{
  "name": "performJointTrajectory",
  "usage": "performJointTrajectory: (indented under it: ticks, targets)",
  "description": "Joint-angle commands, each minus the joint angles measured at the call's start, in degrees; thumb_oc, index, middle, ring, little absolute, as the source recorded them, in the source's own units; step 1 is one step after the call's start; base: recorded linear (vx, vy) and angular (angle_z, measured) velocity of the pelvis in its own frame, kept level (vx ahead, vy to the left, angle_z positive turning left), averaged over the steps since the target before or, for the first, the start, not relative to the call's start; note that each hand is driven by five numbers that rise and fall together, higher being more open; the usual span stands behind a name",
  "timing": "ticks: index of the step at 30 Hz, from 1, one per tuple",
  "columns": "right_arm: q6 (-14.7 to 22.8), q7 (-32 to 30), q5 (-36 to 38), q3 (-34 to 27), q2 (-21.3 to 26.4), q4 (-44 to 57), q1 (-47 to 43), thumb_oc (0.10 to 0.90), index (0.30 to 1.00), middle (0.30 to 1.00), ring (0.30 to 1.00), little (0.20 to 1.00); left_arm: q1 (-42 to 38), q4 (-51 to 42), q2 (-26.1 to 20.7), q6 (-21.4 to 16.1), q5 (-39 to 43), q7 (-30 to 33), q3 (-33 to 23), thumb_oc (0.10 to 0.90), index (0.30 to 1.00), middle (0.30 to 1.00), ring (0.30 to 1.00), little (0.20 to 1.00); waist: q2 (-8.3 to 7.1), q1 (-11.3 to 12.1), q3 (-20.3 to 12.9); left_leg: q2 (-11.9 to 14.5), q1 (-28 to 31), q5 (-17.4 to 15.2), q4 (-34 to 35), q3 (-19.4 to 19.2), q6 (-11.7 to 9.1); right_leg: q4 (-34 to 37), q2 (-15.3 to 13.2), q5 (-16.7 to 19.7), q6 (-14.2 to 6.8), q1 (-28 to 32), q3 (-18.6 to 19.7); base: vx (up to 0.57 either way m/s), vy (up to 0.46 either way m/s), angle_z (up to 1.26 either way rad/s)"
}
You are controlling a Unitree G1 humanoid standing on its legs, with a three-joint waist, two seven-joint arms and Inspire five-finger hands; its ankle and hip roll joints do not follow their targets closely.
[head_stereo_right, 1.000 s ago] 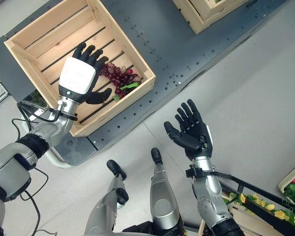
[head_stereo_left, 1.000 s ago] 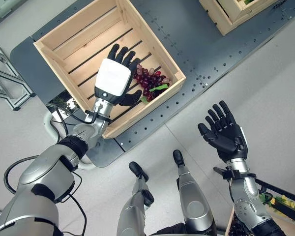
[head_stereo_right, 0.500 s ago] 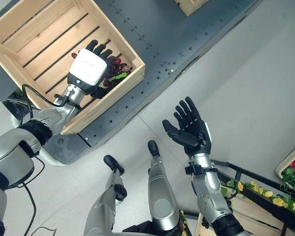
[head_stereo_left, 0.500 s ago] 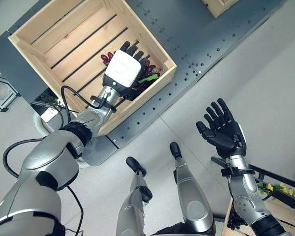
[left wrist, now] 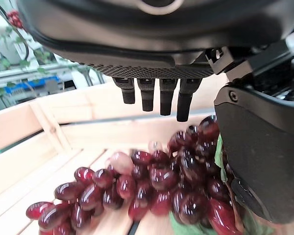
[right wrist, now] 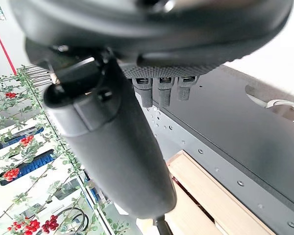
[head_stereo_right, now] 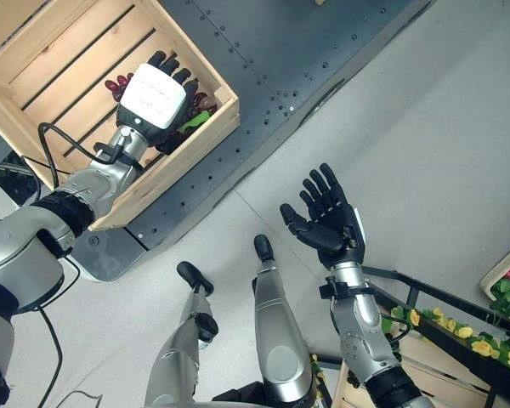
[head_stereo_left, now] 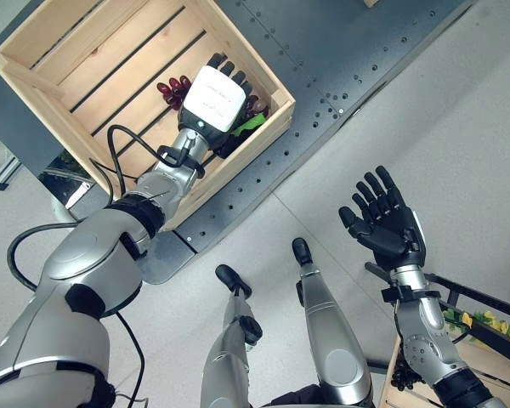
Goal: Pick up the fruits from the basket on one side to the basket on the other side
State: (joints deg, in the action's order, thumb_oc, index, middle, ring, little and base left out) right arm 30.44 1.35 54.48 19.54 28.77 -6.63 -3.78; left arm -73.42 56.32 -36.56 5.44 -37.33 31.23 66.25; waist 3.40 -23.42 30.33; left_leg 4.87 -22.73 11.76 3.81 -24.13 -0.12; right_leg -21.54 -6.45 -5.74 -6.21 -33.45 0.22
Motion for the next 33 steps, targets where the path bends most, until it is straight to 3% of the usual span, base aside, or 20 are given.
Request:
performJointTrajectory:
  ticks: [1, 14, 15, 16, 17, 23, 33]
  targets:
    - [5.3, 0.4, 0.0, -3.9, 1.3, 3.2, -1.6, 0.8, 0.9, 0.9, 0.9, 0.9, -8.6, 4.7, -1.0, 3.0, 2.5, -2.0, -3.4, 0.8, 0.9, 0.9, 0.9, 0.9, -2.27, -3.1, -0.5, 5.4, 5.1, -5.3, -6.0, -0.9, -7.2, 11.9, 3.6, 9.1, 2.7, 3.2, -0.8, 0.01, -0.046, -0.04]
    - [6.0, -1.2, -0.8, -3.7, 0.3, 2.1, -2.6, 0.8, 0.9, 0.9, 0.9, 0.9, -8.1, 4.0, 2.5, 6.8, 3.1, -15.7, -2.3, 0.8, 0.9, 0.9, 0.9, 0.9, -1.88, -3.4, -0.5, 5.3, 4.0, -4.9, -4.9, -1.8, -7.4, 13.2, 3.7, 9.8, 2.6, 1.8, -0.8, 0.0, -0.003, 0.0]
    - [6.0, -1.3, -0.8, -3.6, 0.2, 2.0, -2.8, 0.8, 0.9, 0.9, 0.9, 0.9, -8.1, 3.9, 2.9, 7.6, 3.0, -16.2, -2.2, 0.579, 0.568, 0.568, 0.568, 0.568, -1.93, -3.4, -0.5, 5.3, 4.1, -5.1, -4.8, -1.9, -7.3, 13.2, 3.6, 9.8, 2.6, 1.7, -0.8, 0.0, 0.0, 0.0]
    - [6.0, -1.6, -0.8, -3.6, 0.1, 2.1, -2.9, 0.8, 0.9, 0.9, 0.9, 0.9, -8.0, 4.1, 3.2, 7.9, 3.1, -16.4, -2.2, 0.436, 0.354, 0.354, 0.354, 0.354, -1.96, -3.5, -0.5, 5.3, 4.0, -5.2, -4.9, -1.9, -7.3, 13.1, 3.6, 9.8, 2.5, 1.7, -0.8, 0.0, 0.0, 0.0]
    - [6.0, -1.7, -0.7, -3.5, 0.0, 1.9, -3.1, 0.8, 0.9, 0.9, 0.9, 0.9, -7.9, 4.4, 3.6, 7.4, 3.4, -16.0, -2.0, 0.4, 0.3, 0.3, 0.3, 0.3, -2.01, -3.5, -0.5, 5.4, 3.8, -5.1, -5.3, -1.9, -7.3, 13.0, 3.7, 9.8, 2.6, 1.7, -0.8, 0.0, 0.0, 0.0]
    - [6.1, -0.8, -0.6, -3.4, -0.1, 1.2, -3.1, 0.8, 0.9, 0.9, 0.9, 0.9, -7.0, 4.6, 4.4, 6.8, 2.7, -14.7, -2.5, 0.4, 0.3, 0.3, 0.3, 0.3, -1.97, -3.4, -0.5, 5.3, 4.3, -5.4, -5.4, -1.9, -7.3, 13.2, 3.5, 9.7, 2.6, 2.3, -0.8, 0.0, 0.003, -0.01]
    - [6.6, 0.5, -0.1, -3.7, 0.4, 1.4, -1.7, 0.8, 0.9, 0.9, 0.9, 0.9, -6.1, 4.0, 2.9, 1.8, 4.2, -7.7, -4.0, 0.4, 0.3, 0.3, 0.3, 0.3, -1.64, -3.2, -0.5, 5.3, 6.0, -5.4, -4.5, -2.2, -7.2, 13.9, 3.4, 9.7, 2.6, 3.9, -1.4, -0.01, 0.003, 0.0]
